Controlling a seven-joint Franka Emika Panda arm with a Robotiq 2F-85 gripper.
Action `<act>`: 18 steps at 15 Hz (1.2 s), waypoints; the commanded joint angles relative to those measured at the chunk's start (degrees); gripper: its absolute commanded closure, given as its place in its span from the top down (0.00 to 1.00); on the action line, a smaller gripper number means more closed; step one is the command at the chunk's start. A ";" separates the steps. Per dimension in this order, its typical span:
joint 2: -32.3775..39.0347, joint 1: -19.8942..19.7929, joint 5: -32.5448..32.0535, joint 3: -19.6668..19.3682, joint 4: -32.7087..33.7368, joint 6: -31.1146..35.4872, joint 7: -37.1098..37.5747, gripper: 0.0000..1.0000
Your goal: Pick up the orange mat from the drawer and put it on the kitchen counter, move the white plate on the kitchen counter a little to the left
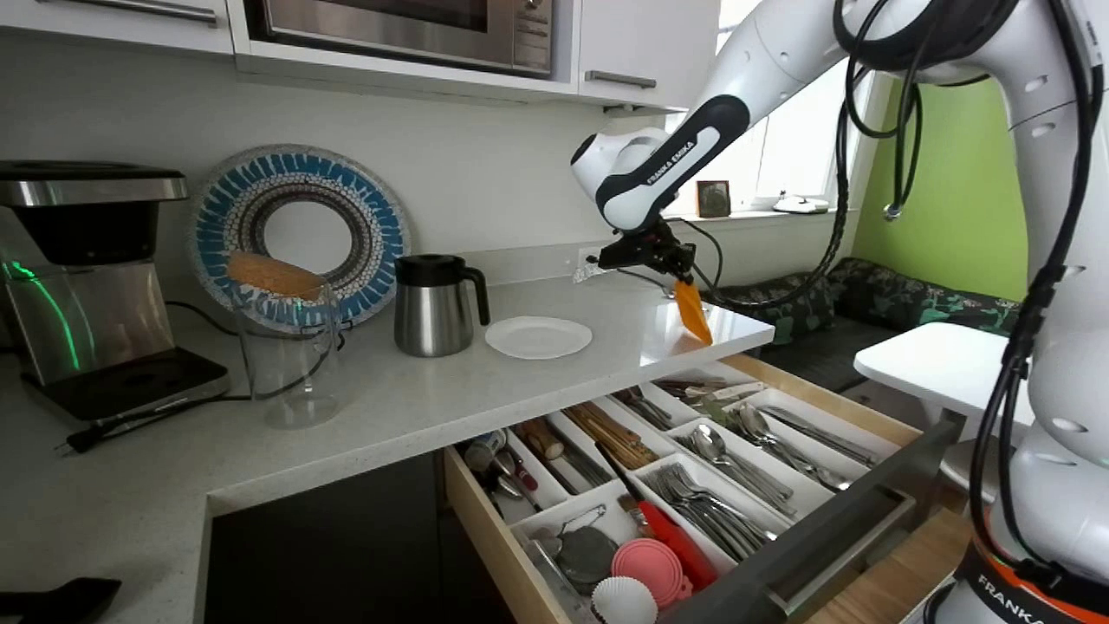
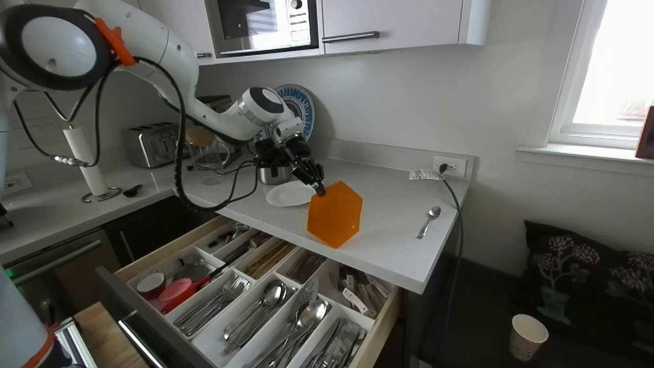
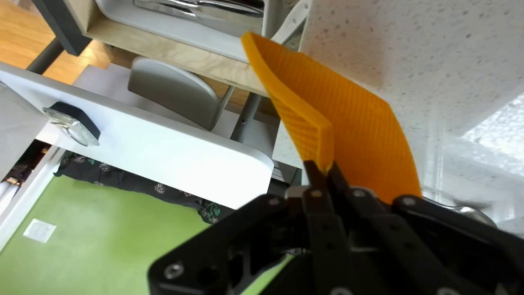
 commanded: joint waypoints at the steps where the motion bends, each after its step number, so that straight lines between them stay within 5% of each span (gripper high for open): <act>1: 8.54 2.27 1.25 -1.60 10.10 -3.40 0.45 0.01; 16: 18.49 7.59 18.22 -3.45 25.03 0.94 3.75 0.01; 17: 18.75 7.83 18.44 -3.86 25.38 0.90 3.58 0.30; 18: 18.89 8.00 18.57 -4.23 25.60 0.92 3.33 0.32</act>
